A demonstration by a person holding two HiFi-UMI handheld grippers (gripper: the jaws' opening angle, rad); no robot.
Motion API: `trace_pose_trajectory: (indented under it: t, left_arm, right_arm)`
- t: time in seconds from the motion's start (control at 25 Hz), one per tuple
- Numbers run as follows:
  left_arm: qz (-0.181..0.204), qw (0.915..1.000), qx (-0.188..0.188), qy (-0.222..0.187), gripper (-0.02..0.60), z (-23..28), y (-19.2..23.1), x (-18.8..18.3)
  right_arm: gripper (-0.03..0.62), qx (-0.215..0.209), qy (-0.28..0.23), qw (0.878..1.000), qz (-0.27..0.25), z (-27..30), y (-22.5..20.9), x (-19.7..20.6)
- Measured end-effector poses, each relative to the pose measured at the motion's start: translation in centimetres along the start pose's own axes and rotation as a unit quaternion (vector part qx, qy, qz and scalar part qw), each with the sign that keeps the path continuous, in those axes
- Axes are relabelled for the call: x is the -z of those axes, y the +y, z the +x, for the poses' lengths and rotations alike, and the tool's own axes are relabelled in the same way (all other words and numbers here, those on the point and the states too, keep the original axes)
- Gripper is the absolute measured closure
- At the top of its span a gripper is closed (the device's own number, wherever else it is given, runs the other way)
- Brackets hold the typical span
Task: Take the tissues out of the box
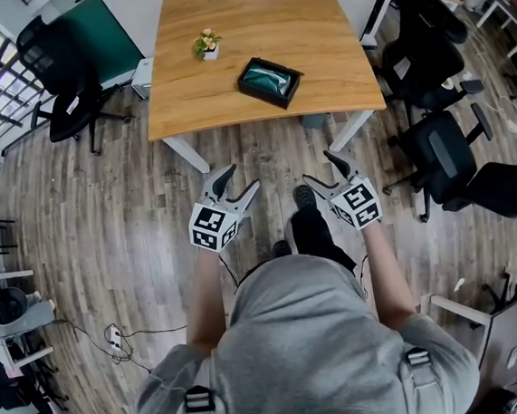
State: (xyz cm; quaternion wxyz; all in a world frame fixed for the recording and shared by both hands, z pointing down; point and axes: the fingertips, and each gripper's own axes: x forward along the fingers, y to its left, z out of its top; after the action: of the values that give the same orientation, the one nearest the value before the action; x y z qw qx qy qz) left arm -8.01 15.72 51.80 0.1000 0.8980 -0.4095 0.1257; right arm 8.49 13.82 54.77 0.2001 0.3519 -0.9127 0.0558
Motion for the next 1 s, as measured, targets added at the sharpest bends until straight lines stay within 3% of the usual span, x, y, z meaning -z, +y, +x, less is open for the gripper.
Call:
trace_pose_trajectory:
  t: [0.16, 1.0]
  left_arm:
    - [0.0, 1.0, -0.004, 0.001, 0.311, 0.9, 0.2, -0.2]
    - [-0.029, 0.9983, -0.045, 0.023, 0.311, 7.2, 7.2, -2.1]
  right_arm:
    - [0.262, -0.012, -0.009, 1.0, 0.023, 0.6, -1.0, -0.2]
    - [0.273, -0.062, 0.015, 0.998, 0.022, 9.1, -8.3, -2.0]
